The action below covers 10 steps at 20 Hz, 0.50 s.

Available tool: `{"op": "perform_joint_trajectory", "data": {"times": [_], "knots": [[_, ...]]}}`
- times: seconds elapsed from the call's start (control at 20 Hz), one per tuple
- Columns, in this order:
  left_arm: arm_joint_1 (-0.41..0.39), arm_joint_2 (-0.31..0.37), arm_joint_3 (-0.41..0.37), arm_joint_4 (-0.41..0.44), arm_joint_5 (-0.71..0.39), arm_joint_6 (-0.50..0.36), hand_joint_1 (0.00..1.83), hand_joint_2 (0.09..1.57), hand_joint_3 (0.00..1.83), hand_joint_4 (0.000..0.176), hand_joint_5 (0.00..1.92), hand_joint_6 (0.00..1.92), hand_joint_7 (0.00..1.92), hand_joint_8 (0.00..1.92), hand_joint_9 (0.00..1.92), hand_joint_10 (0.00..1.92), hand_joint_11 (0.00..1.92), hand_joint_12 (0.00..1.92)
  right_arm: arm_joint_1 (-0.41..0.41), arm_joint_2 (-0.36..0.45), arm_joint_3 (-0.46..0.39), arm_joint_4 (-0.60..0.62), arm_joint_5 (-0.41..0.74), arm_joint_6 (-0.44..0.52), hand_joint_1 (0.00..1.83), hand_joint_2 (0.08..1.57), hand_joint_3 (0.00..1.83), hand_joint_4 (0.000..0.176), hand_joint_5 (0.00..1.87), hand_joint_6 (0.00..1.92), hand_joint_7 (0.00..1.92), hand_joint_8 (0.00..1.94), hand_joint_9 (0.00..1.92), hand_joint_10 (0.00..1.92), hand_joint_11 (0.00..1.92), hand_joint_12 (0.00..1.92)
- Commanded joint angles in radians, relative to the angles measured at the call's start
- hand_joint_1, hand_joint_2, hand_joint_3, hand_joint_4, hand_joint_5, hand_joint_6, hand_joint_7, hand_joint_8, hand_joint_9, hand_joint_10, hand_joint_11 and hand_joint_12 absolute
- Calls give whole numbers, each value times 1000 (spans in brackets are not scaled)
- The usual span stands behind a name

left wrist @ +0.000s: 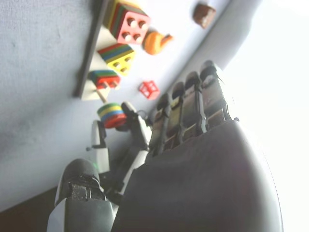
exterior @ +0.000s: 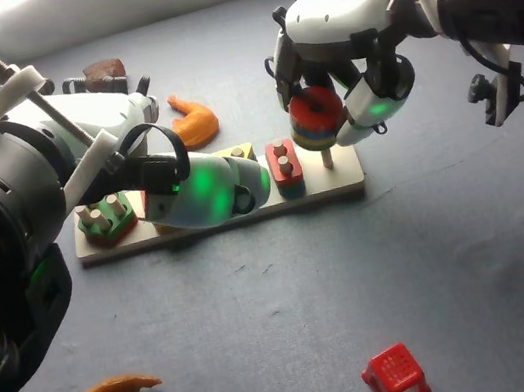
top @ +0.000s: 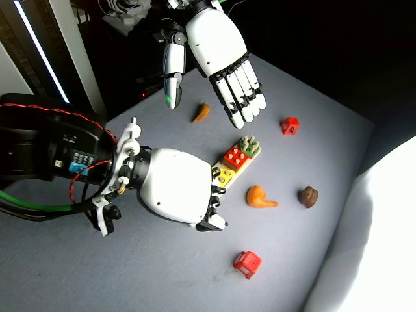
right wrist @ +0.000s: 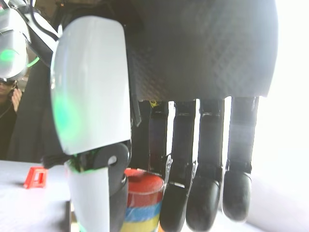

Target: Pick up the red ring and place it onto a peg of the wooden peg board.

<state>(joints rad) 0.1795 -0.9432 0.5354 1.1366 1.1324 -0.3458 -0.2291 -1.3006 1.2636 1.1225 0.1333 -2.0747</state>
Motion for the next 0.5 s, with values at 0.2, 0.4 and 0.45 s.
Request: {"op": "perform_joint_trajectory", "data": {"times": [0.2,0.4,0.45], "knots": [[-12,3,0,90,2,0,0,1060,0,0,15,6,0,0,0,0,11,5,-19,3,5,-9,63,-15,1391,1070,0,0,1072,738,1094,813,941,1213,522,1470],[-12,3,1,90,2,1,0,1064,0,0,0,0,0,0,0,0,0,0,-31,4,5,-9,63,-16,1390,1073,0,0,1064,747,1083,816,948,1222,513,1478],[-12,3,0,90,2,1,0,1056,0,0,0,0,0,0,0,0,0,0,-31,3,5,-9,63,-18,1390,1073,0,0,1061,743,1085,832,945,1217,530,1459]]}}
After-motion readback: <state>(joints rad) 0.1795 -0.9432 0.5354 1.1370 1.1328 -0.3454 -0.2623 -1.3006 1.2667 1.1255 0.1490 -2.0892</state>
